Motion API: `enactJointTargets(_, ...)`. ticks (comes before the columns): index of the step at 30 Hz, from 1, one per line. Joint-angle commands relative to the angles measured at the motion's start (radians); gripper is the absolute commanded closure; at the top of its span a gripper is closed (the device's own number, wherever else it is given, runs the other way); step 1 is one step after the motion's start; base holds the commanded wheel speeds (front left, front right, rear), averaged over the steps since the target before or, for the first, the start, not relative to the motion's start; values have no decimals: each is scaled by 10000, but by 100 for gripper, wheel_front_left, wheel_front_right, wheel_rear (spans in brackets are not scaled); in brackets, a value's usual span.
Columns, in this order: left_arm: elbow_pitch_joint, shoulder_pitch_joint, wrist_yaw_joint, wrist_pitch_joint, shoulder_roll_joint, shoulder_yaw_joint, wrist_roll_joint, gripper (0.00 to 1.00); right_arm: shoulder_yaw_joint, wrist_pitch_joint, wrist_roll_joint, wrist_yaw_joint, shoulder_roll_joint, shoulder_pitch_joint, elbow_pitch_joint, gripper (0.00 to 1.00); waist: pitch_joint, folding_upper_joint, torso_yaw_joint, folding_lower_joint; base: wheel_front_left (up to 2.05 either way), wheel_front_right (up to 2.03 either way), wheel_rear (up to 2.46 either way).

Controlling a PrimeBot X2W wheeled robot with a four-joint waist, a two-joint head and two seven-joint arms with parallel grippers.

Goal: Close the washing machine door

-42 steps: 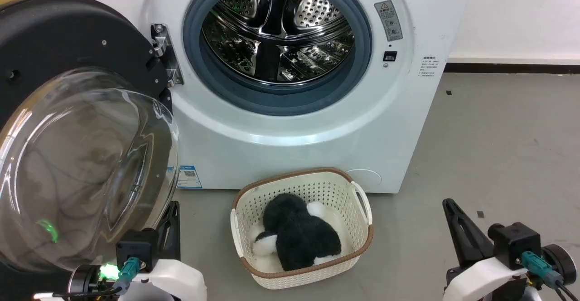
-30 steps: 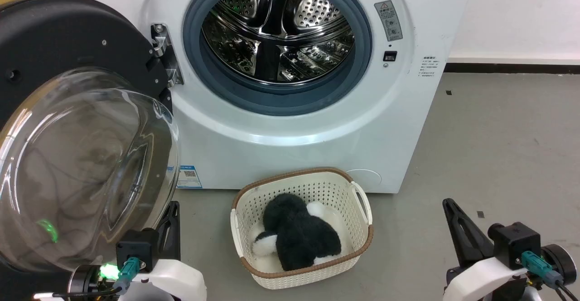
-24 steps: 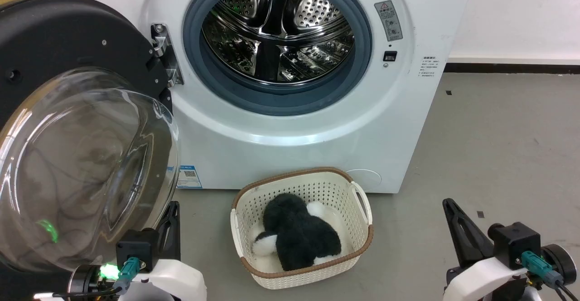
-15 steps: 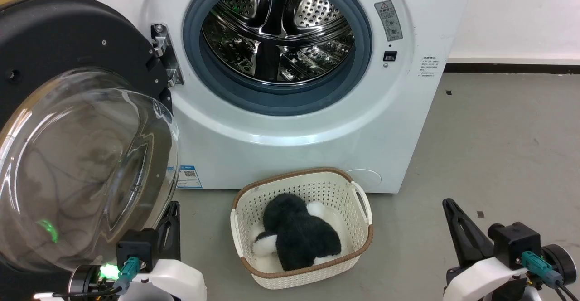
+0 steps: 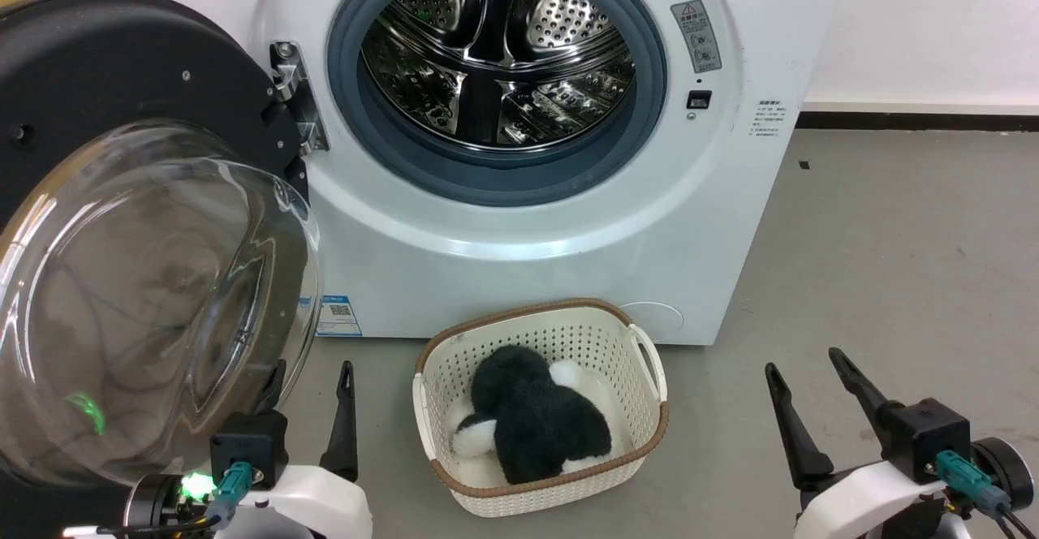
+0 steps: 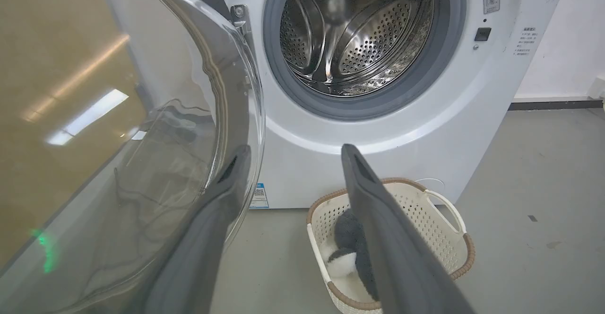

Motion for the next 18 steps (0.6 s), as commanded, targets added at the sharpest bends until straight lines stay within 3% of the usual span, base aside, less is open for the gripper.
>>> enactJointTargets(1, 16, 10, 37, -120, 2, -17, 16, 0, -13, -87, 33, 0, 3, 30, -2, 0, 5, 0, 10, 1, 0, 0, 0)
enactJointTargets(18, 91, 120, 166, -476, 67, -189, 53, 0, 75, -444, 175, 1, 10, 181, 33, 0, -83, 0, 513, 1, 0, 0, 0)
